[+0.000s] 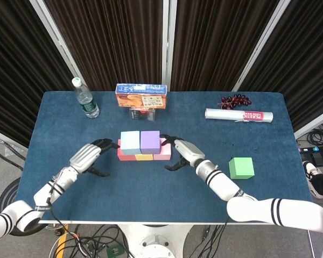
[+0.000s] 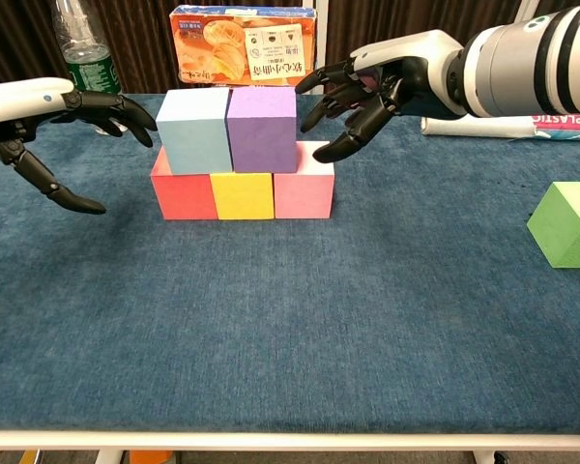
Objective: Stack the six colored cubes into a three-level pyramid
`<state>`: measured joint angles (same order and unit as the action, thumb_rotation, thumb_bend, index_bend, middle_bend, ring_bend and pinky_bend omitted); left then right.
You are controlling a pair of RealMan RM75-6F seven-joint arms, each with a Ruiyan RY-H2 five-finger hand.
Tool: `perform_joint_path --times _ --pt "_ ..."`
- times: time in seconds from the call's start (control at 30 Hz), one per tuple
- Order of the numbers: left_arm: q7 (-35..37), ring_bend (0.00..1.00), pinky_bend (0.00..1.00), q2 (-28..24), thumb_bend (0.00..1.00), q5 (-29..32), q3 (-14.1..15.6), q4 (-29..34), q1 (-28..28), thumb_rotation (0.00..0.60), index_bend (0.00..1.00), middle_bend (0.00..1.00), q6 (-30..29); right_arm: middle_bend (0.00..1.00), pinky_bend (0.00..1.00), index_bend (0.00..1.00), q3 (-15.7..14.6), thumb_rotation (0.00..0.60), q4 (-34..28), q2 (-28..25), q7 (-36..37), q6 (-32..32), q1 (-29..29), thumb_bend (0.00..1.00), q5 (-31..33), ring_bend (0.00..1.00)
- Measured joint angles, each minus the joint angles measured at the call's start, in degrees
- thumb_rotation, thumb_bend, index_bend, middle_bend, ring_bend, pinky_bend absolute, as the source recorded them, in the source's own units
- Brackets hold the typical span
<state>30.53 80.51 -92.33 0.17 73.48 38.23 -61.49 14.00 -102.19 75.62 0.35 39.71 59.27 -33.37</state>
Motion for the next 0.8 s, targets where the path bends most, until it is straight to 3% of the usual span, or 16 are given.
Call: perform_joint_path --times 0.2,0.4,0.63,0.8 --pt "-0.2 0.11 0.16 -0.7 0.08 0.4 0.0 0.5 -0.5 0.600 0.19 0.21 -0.8 0.19 0.00 0.00 -0.3 0.600 -1.8 -2.1 -0.2 0.9 -0.8 0.20 -1.1 0.00" --pt "-2.5 0.11 0.16 -2.6 0.08 1.7 -0.3 1.5 -2.9 0.600 0.19 0.21 -4.1 0.19 0.00 0.00 -1.8 0.600 -7.3 -8.8 -2.9 5.9 -3.8 0.19 -5.3 0.00" --pt "-8.4 0.11 0.16 -5.2 0.08 6.9 -1.9 3.5 -7.8 0.600 0.19 0.21 -9.0 0.19 0.00 0.00 -7.3 0.600 -12.3 -14.8 -9.2 17.3 -11.2 0.09 -12.9 0.00" --pt "-11.4 0.11 0.16 -7.1 0.08 10.8 -3.4 5.7 -11.3 0.600 0.19 0.21 -11.2 0.19 0.00 0.00 -11.3 0.600 -11.5 -15.8 -8.8 22.0 -18.3 0.07 -19.0 0.00"
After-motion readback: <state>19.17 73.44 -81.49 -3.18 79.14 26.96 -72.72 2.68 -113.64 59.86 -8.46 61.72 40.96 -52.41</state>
